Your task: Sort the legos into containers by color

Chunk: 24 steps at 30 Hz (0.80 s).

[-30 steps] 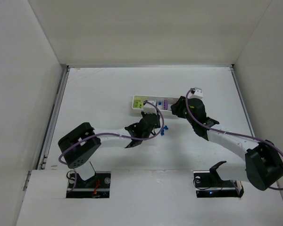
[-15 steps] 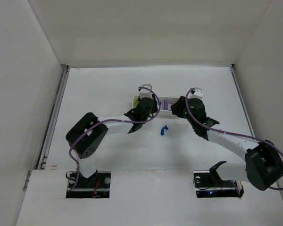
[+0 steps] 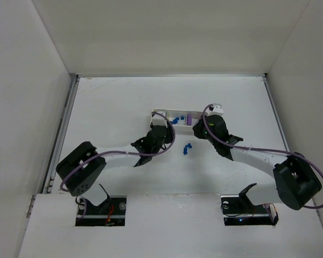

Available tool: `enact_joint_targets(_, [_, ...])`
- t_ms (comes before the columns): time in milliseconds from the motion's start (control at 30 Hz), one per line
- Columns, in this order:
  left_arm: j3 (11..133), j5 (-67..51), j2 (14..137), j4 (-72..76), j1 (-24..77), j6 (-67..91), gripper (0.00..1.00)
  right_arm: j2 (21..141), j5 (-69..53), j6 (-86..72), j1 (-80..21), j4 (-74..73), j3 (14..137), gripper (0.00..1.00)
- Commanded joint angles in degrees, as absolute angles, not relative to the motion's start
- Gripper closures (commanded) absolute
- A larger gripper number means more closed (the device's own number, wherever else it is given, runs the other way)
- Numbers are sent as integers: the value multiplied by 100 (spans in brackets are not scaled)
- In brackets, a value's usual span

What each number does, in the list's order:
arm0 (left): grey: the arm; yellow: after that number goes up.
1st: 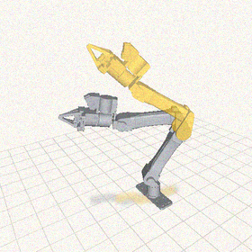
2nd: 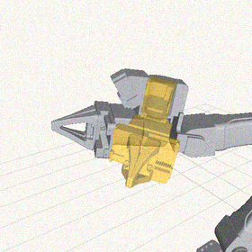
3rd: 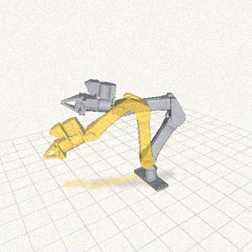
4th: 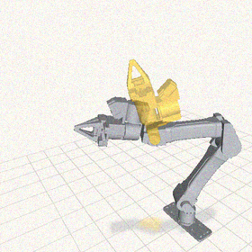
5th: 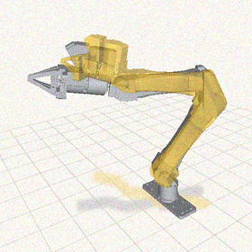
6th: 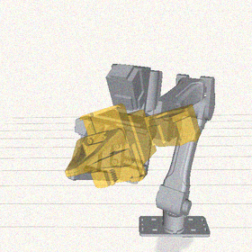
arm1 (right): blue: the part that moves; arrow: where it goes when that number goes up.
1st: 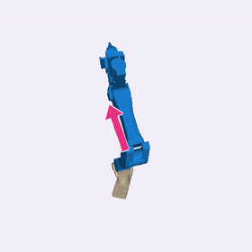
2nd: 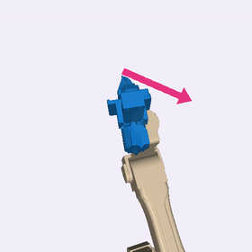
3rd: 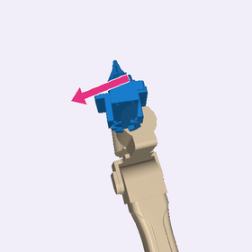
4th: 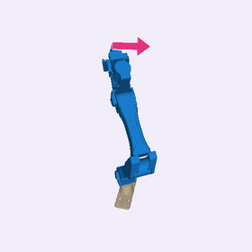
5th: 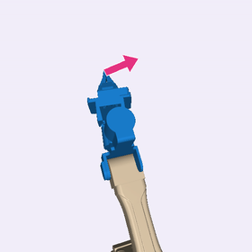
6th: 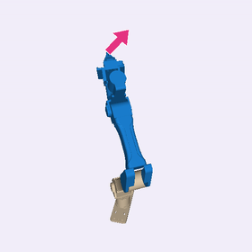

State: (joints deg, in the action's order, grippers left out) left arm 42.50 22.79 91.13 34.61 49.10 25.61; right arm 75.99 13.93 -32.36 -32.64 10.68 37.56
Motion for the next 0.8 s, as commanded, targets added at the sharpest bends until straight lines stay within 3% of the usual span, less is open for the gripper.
enact_joint_targets(0, [3597,2277,8430,3630,5321,2741,65,7603,1494,-3199,-3510,1116,3850,78])
enact_joint_targets(133, [2902,2303,7850,3639,5611,3014,65,7339,1678,-3436,-3906,1064,3306,76])
enact_joint_targets(300, [2602,2268,7550,3753,5533,3015,64,7119,2021,-3717,-4205,695,2928,50])
enact_joint_targets(767, [2198,1934,7761,4579,5542,3243,61,8200,2144,-3841,-4451,150,3533,53])
